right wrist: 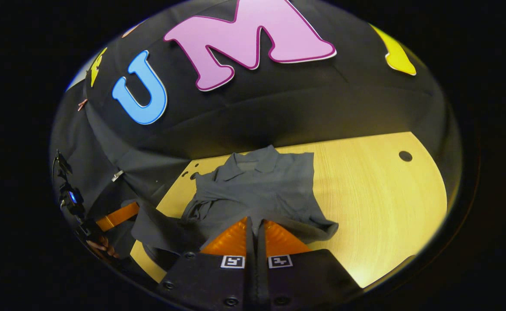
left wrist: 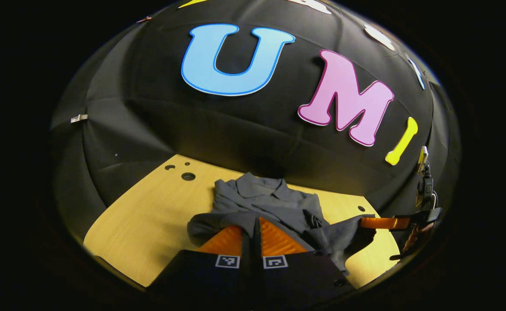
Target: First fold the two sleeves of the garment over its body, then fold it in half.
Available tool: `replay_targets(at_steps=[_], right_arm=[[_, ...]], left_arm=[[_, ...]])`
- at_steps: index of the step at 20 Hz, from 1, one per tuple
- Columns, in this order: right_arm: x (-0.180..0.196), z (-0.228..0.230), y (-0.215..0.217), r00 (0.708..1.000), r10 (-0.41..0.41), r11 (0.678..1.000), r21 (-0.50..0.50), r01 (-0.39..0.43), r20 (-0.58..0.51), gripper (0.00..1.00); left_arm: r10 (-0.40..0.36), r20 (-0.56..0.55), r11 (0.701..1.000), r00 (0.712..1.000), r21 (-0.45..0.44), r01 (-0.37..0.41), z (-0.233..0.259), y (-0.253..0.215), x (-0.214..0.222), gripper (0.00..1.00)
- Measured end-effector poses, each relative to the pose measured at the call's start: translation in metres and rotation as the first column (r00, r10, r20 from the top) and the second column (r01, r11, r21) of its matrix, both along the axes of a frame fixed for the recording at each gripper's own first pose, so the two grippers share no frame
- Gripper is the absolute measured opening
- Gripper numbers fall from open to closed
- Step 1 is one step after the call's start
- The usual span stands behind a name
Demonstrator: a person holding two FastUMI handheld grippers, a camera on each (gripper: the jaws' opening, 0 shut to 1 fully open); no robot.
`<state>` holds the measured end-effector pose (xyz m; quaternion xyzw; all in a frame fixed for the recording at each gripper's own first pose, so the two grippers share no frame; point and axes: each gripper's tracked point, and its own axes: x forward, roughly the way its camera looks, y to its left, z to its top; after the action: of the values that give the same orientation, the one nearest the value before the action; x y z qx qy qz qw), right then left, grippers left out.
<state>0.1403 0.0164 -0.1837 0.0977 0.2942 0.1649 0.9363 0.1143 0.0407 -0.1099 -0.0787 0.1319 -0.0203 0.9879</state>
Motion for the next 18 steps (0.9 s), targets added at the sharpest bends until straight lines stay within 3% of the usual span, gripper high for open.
replay_targets(at_steps=[4, 10, 18], right_arm=[[0.038, 0.008, -0.007, 0.999, -0.027, 1.000, -0.005, 0.027, 0.030, 0.05], [0.105, 0.020, -0.013, 0.993, -0.060, 0.998, -0.023, 0.062, 0.100, 0.05], [0.197, 0.010, -0.025, 0.977, -0.113, 0.991, -0.052, 0.124, 0.178, 0.05]], left_arm=[[-0.014, 0.037, 1.000, 0.999, 0.021, 0.013, 0.021, 0.002, 0.037, 0.05], [0.023, 0.062, 1.000, 0.998, 0.010, -0.024, 0.036, 0.023, 0.107, 0.05], [0.114, 0.046, 0.993, 0.992, -0.024, -0.113, 0.010, 0.074, 0.214, 0.05]])
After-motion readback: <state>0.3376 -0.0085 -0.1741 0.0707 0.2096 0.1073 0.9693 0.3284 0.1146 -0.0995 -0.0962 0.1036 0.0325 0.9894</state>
